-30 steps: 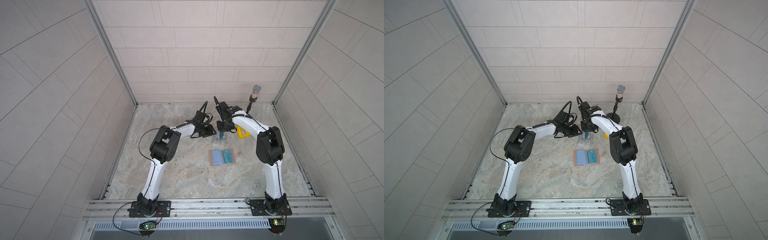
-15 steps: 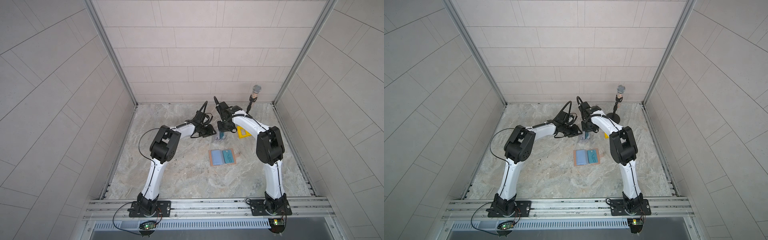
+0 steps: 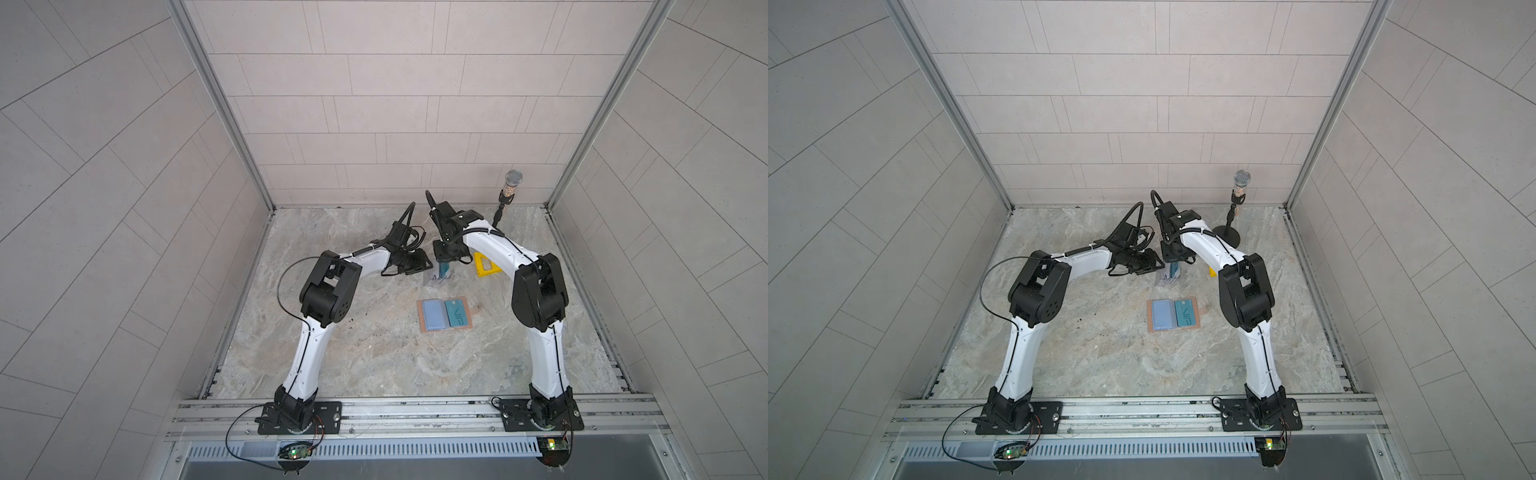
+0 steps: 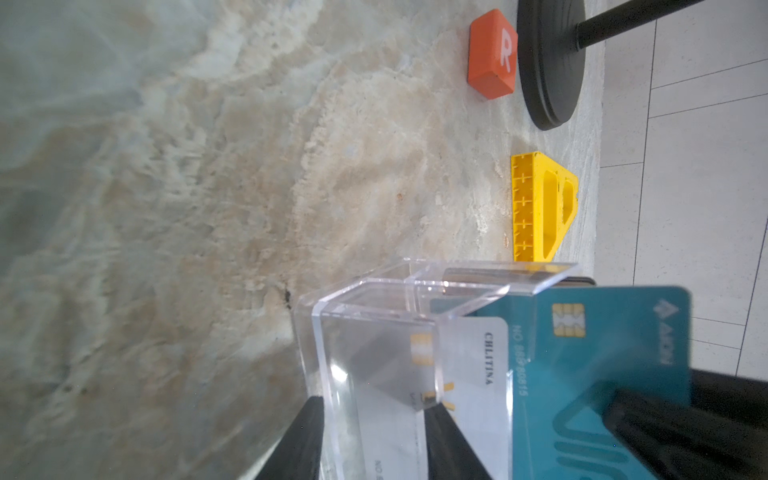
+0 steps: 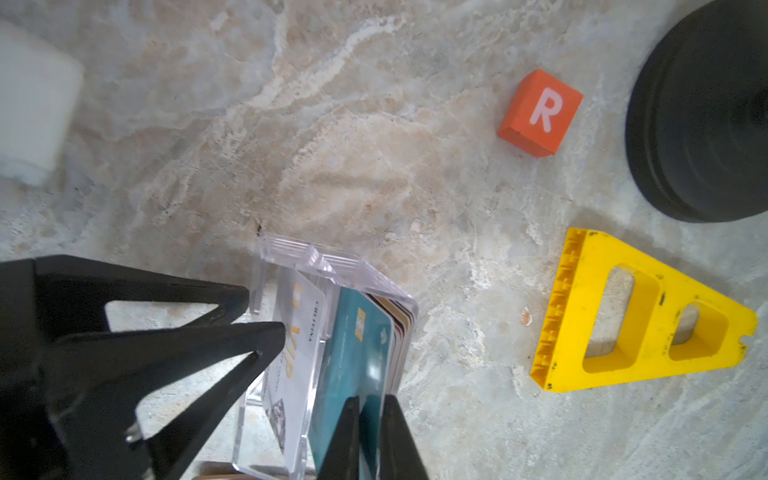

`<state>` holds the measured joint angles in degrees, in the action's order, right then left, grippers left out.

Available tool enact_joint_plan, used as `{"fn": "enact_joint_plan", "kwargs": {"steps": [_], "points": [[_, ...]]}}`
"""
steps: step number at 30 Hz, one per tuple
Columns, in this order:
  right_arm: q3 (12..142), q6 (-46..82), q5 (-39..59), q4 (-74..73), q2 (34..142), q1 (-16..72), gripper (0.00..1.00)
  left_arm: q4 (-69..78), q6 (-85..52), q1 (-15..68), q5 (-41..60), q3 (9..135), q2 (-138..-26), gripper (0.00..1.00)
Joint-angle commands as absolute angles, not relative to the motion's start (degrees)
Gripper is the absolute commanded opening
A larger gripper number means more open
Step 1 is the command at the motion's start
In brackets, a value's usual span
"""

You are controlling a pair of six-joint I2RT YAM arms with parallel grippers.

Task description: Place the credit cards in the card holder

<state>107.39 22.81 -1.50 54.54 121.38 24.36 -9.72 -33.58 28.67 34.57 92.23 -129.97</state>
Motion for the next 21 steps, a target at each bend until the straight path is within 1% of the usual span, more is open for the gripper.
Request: {"fn": "enact_joint_plan", "kwargs": {"steps": [1,2,10,15,18,21], "points": [[108.2,22.5,-4.0,58.1,118.8,24.0,0.03,-14.7,-32.9,28.4,32.3,90.3,-131.6,0.43],[108.1,22.6,-3.6,58.1,118.6,24.0,0.00,-14.7,-32.9,28.3,32.4,90.3,-131.5,0.43],[106.4,23.8,0.8,56.1,115.6,23.3,0.00,-13.1,-34.2,28.4,36.1,90.5,-128.8,0.44],[101.6,24.0,5.4,51.6,110.2,22.0,0.00,-9.6,-35.5,28.5,39.9,89.9,-124.4,0.53],[98.4,23.8,7.3,49.7,106.5,21.1,0.00,-9.4,-35.8,28.6,40.7,89.8,-122.0,0.56],[94.0,24.1,11.3,47.0,102.4,19.4,0.00,-9.1,-35.7,28.7,40.4,88.7,-119.1,0.59]]}}
